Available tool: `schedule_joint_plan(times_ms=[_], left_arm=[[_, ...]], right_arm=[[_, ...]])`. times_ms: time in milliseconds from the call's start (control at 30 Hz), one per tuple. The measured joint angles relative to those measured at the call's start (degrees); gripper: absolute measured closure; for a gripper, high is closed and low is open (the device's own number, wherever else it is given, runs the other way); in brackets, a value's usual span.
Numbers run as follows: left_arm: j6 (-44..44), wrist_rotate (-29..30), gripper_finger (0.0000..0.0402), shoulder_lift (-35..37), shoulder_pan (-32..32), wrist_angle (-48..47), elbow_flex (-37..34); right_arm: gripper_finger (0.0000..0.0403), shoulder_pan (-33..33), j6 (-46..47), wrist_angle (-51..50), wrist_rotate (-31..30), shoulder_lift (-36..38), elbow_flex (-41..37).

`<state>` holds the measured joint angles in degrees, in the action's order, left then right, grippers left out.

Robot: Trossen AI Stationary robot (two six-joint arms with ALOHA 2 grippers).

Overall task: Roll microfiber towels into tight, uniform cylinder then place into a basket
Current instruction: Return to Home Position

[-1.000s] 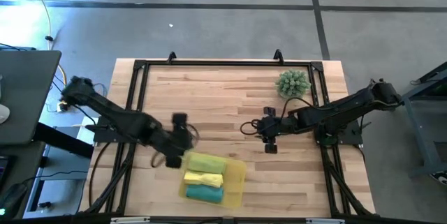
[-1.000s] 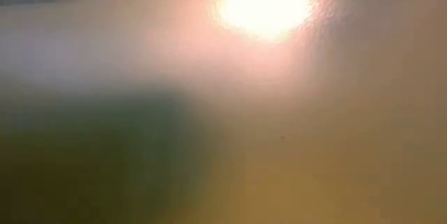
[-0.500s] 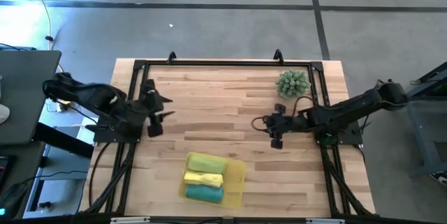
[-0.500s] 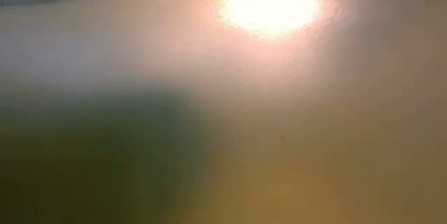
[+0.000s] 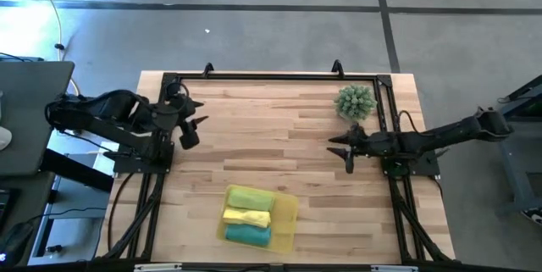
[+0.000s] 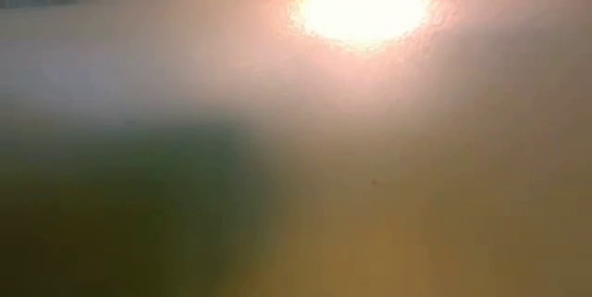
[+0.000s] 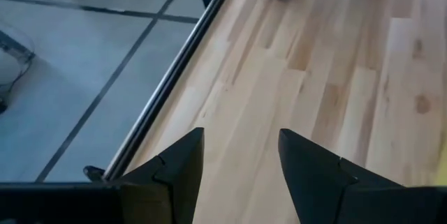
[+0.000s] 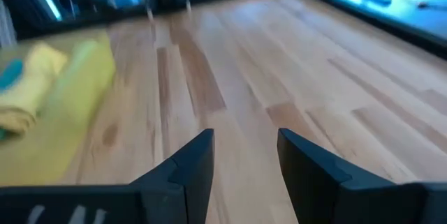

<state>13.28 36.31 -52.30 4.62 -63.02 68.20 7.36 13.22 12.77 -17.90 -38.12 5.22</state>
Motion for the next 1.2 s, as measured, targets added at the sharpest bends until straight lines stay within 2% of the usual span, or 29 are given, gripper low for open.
schedule_joint_plan(times_ms=[167, 333, 533, 600, 900, 1067, 1200], left_arm=[[-0.7, -0.2, 0.0227, -0.5, -2.4, 0.0, 0.0], [-1.0, -2.2, 0.0227, -0.5, -4.9, 0.0, 0.0], [-0.4, -2.9, 0.0227, -0.6, -7.0, 0.0, 0.0], [-0.1, -2.8, 0.0227, -0.6, -7.5, 0.0, 0.0], [-0.4, -2.7, 0.0227, -0.6, -9.1, 0.1, 0.0], [0.0, -2.7, 0.0227, -0.6, -9.9, 0.1, 0.0], [1.0, -2.8, 0.0227, -0.6, -9.9, 0.1, 0.0]], right_arm=[[0.0254, -1.1, -1.3, 6.2, -0.4, 4.4, -4.6], [0.0254, -2.3, -7.6, 6.8, -3.6, 6.8, -4.6], [0.0254, -4.0, -11.3, 7.1, -17.6, 7.6, -4.6], [0.0254, -4.4, -12.6, 6.1, -19.8, 7.6, -4.6], [0.0254, -4.7, -20.2, 3.6, -13.3, 7.5, -4.6], [0.0254, -4.5, -19.4, 2.0, -10.5, 7.7, -4.6], [0.0254, -3.8, -19.3, -1.0, -10.3, 11.3, -4.5]])
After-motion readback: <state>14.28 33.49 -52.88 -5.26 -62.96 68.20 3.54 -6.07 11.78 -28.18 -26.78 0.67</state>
